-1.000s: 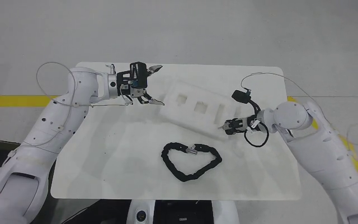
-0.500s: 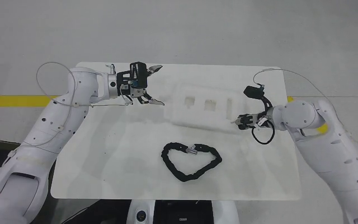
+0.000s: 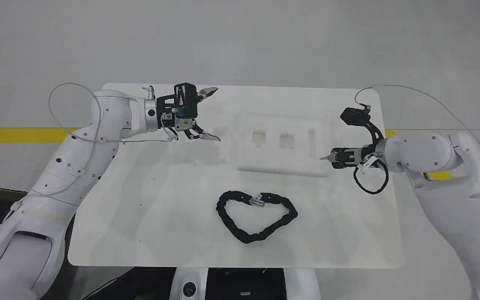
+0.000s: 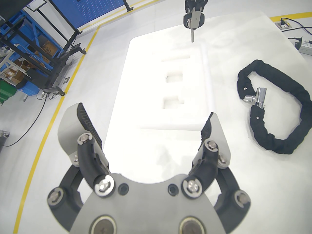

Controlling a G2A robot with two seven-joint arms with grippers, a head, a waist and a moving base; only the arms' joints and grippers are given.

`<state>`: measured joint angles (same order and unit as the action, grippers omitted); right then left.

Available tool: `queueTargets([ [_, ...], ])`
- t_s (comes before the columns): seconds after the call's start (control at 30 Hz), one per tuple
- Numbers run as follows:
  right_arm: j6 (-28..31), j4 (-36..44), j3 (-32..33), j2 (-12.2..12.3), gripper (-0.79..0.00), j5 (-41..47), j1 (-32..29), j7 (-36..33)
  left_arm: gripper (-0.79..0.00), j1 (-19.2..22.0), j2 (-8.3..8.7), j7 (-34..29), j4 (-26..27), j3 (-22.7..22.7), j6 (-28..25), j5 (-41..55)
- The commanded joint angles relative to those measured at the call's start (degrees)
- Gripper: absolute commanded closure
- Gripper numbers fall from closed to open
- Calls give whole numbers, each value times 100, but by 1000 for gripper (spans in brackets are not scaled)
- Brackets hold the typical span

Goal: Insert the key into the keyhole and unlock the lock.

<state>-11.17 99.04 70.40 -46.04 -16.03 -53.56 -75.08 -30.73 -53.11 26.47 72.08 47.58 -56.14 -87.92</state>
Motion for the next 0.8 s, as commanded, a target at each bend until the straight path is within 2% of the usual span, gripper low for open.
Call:
queueTargets([
  [0.0,183,154,117,11,0,278,-155,101,-785,0,0,0,0,0,0,0],
  [0.2,780,594,410,31,0,915,-658,539,-785,0,0,0,0,0,0,0],
  [0.43,1378,997,704,83,0,1038,-1090,731,-785,0,0,0,0,0,0,0],
  [0.77,1617,968,882,101,0,1172,-1245,906,-785,0,0,0,0,0,0,0],
])
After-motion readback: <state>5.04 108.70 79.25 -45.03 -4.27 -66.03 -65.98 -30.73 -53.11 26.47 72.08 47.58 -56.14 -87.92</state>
